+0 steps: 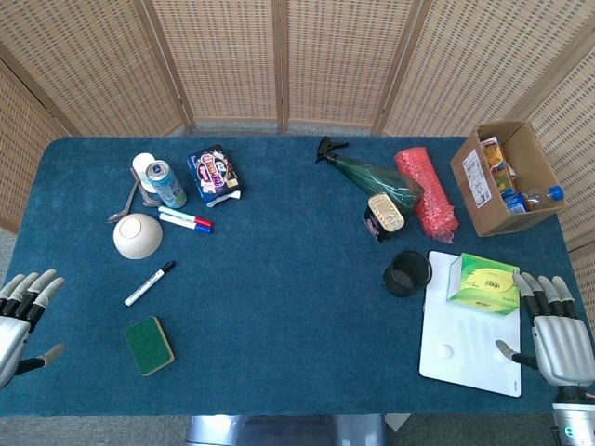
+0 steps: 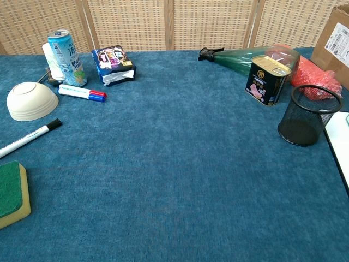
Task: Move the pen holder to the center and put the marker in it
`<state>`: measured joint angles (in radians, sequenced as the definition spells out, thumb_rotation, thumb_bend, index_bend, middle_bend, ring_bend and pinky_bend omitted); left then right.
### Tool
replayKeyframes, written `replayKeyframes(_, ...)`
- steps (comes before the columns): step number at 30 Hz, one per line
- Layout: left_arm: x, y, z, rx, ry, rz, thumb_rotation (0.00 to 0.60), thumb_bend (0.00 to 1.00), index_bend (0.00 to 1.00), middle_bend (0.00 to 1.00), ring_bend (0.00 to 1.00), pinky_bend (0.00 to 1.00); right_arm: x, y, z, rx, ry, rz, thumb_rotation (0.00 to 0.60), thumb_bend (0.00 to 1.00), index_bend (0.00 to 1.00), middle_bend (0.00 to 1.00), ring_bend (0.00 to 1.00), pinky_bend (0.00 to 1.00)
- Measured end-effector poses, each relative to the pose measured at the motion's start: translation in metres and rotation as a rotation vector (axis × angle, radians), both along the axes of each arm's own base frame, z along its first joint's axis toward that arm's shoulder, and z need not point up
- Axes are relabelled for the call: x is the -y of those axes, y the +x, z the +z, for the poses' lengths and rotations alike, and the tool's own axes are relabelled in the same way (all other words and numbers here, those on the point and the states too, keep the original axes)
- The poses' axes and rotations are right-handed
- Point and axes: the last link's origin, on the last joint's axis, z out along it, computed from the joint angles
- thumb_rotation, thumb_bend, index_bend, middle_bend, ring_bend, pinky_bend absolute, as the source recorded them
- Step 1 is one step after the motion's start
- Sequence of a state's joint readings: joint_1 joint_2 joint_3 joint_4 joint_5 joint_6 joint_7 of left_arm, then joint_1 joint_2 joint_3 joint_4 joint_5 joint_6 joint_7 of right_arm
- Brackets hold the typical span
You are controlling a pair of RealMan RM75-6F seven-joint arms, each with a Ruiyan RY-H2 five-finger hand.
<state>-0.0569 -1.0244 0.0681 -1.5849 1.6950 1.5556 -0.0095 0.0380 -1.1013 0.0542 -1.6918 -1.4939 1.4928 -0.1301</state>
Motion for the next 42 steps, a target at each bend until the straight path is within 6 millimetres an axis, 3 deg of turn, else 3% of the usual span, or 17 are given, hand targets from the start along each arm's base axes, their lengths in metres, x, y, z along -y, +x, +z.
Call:
replayKeyframes(14, 0.003, 0.005, 0.003, 0.018, -0.003, -0.012, 0.600, 0.04, 0.03, 0.00, 0.00, 0.00, 0.003, 0.002, -0.004, 0.022, 0.025, 0.009, 0.600, 0.00, 0.00, 0.00, 0.00, 0.00)
replayKeyframes(20, 0.007, 0.009, 0.005, 0.029, -0.015, -0.015, 0.600, 0.04, 0.03, 0.00, 0.00, 0.00, 0.018, 0.013, -0.009, 0.061, 0.057, 0.054, 0.600, 0.00, 0.00, 0.00, 0.00, 0.01)
replayKeyframes(25, 0.006, 0.009, 0.006, 0.028, -0.015, -0.009, 0.600, 0.04, 0.03, 0.00, 0.00, 0.00, 0.038, 0.028, -0.018, 0.087, 0.129, 0.102, 0.600, 0.00, 0.00, 0.00, 0.00, 0.07)
replayKeyframes(29, 0.004, 0.007, 0.005, 0.026, -0.012, 0.009, 0.600, 0.04, 0.03, 0.00, 0.00, 0.00, 0.056, 0.043, -0.027, 0.104, 0.188, 0.136, 0.600, 0.00, 0.00, 0.00, 0.00, 0.07)
replayKeyframes(36, 0.002, 0.006, 0.003, 0.019, -0.015, 0.019, 0.600, 0.04, 0.03, 0.00, 0.00, 0.00, 0.104, 0.067, -0.043, 0.115, 0.298, 0.163, 0.600, 0.00, 0.00, 0.00, 0.00, 0.07)
replayKeyframes(42, 0.001, 0.006, 0.003, 0.020, -0.015, 0.023, 0.600, 0.04, 0.03, 0.00, 0.00, 0.00, 0.123, 0.075, -0.055, 0.090, 0.362, 0.145, 0.600, 0.00, 0.00, 0.00, 0.00, 0.07)
